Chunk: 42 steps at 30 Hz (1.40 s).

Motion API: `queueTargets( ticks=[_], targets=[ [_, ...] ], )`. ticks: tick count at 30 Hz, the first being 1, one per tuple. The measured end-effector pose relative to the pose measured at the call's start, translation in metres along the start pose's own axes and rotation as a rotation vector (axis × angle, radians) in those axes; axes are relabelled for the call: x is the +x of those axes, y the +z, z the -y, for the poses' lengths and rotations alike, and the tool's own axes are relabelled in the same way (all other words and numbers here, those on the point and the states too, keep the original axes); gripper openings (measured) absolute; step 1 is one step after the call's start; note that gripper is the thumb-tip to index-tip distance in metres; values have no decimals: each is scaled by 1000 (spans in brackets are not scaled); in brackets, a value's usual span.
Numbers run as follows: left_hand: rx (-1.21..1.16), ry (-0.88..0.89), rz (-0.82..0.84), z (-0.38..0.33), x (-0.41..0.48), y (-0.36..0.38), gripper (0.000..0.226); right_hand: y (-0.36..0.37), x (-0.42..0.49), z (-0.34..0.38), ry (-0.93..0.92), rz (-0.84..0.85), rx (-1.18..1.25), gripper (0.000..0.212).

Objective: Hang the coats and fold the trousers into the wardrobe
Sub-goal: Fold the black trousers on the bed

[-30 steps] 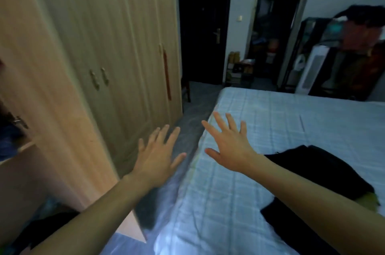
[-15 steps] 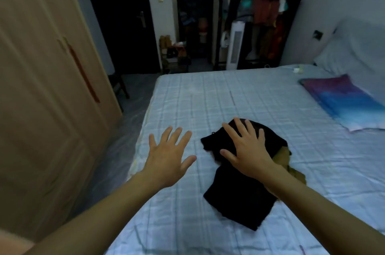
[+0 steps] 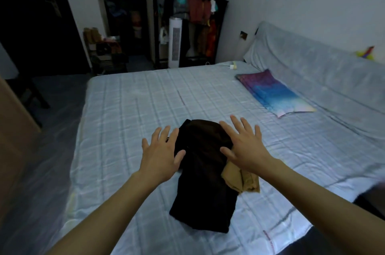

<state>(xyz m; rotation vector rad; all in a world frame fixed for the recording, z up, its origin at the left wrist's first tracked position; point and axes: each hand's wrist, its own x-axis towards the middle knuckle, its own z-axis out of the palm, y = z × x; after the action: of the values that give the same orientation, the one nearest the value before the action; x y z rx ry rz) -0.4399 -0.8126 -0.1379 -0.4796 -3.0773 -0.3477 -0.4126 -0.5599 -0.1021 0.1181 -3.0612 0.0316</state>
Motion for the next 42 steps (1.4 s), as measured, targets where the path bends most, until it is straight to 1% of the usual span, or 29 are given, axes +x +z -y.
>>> queueTargets(
  ticks=[6,10,13,15,18,24,30,33,39,42],
  targets=[
    [4,24,80,-15,20,28,71,20,23,-27,46,19,45,77],
    [2,-10,99,-35,51,40,70,40,44,-60,45,53,67,77],
    [35,-39,122,-58,71,57,71,57,63,-90,20,94,83,77],
    [62,-78,166,-77,85,69,71,66,80,-114,-26,126,76,77],
    [70,-140,204,-102,107,82,71,71,111,-156,-41,134,129,77],
    [82,-226,194,-133,146,96,69,82,170,-228,-74,135,146,75],
    [103,-259,235,-137,173,103,68,108,194,-244,-73,196,208,75],
    [89,-262,249,-135,193,108,68,119,200,-251,-44,244,216,76],
    [48,-239,248,-131,240,125,69,132,231,-263,-24,273,193,77],
    [84,-228,257,-121,270,137,68,143,258,-263,-29,280,226,80]
  ],
)
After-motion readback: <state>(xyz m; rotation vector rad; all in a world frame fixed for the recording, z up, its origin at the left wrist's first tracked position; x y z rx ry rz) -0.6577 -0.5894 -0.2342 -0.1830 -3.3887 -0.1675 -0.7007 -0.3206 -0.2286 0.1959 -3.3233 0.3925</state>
